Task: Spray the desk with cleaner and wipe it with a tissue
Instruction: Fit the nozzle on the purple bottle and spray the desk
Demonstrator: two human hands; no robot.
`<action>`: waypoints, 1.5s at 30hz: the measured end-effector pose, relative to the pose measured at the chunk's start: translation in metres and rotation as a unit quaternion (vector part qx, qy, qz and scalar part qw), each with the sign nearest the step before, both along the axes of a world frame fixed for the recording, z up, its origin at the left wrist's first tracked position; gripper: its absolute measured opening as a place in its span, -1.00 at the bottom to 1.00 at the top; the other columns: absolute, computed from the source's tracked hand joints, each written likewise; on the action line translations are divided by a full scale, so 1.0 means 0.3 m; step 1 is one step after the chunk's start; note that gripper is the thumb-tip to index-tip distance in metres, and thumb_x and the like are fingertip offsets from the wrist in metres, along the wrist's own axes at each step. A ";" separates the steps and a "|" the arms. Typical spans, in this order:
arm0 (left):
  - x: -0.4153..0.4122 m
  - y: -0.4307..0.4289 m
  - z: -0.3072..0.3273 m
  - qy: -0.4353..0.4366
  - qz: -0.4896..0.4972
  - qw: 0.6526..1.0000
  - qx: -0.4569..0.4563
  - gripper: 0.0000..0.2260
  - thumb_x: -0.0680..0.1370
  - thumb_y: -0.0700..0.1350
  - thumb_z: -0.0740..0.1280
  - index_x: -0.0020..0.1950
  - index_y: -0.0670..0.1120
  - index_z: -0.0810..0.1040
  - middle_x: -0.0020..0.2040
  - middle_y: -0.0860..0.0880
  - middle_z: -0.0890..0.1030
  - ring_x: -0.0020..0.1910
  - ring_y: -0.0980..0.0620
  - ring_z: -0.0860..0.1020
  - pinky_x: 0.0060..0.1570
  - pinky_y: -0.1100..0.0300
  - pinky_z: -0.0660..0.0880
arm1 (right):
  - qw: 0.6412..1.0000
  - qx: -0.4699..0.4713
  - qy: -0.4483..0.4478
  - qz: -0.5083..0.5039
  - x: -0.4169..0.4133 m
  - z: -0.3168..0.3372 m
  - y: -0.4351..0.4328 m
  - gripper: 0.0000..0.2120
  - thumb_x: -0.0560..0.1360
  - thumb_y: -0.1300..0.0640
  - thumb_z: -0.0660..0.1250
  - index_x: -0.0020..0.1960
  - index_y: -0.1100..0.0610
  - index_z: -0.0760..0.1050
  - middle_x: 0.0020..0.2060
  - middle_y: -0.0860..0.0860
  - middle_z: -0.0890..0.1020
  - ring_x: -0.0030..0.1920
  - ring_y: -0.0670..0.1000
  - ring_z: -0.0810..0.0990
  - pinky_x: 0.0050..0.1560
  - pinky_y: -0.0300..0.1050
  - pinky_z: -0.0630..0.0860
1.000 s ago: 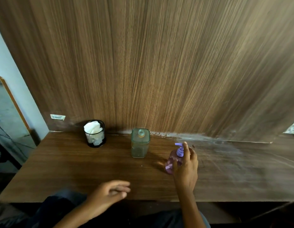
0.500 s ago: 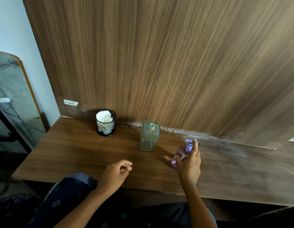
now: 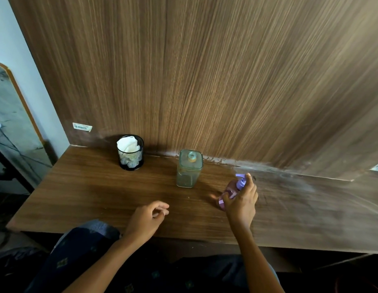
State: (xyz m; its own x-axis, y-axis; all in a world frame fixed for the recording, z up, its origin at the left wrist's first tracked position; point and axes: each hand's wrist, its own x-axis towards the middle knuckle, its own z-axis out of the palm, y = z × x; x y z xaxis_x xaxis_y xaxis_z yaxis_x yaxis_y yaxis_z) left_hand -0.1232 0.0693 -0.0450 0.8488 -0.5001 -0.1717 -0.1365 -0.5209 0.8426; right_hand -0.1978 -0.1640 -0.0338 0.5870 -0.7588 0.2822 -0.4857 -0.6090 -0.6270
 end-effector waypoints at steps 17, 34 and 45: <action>-0.003 -0.003 0.017 -0.003 0.009 1.000 -0.024 -0.83 0.54 -0.21 0.27 0.01 0.05 0.55 -0.13 0.18 0.62 -0.07 0.18 0.62 0.00 0.15 0.58 | 0.998 -0.052 -0.023 -0.035 0.025 -0.022 0.021 -0.12 0.27 0.23 0.48 0.44 0.09 0.06 0.17 0.22 0.44 0.13 0.25 0.42 -0.05 0.20 0.53; -0.010 -0.008 0.008 0.002 -0.013 1.000 -0.024 -0.83 0.53 -0.22 0.28 0.06 -0.03 0.58 -0.12 0.14 0.62 -0.05 0.15 0.62 -0.07 0.35 0.50 | 0.999 0.000 -0.030 -0.019 0.031 0.001 -0.003 -0.23 0.27 0.26 0.48 0.38 0.18 0.20 0.18 0.18 0.40 0.17 0.20 0.37 0.12 0.09 0.40; -0.009 -0.001 0.020 0.010 -0.007 1.000 -0.003 -0.82 0.54 -0.21 0.27 0.02 0.06 0.54 -0.13 0.20 0.61 -0.11 0.18 0.64 -0.03 0.02 0.57 | 0.999 -0.025 -0.028 -0.040 0.040 -0.010 0.011 -0.15 0.26 0.24 0.46 0.43 0.12 0.11 0.16 0.20 0.41 0.12 0.21 0.39 0.06 0.15 0.47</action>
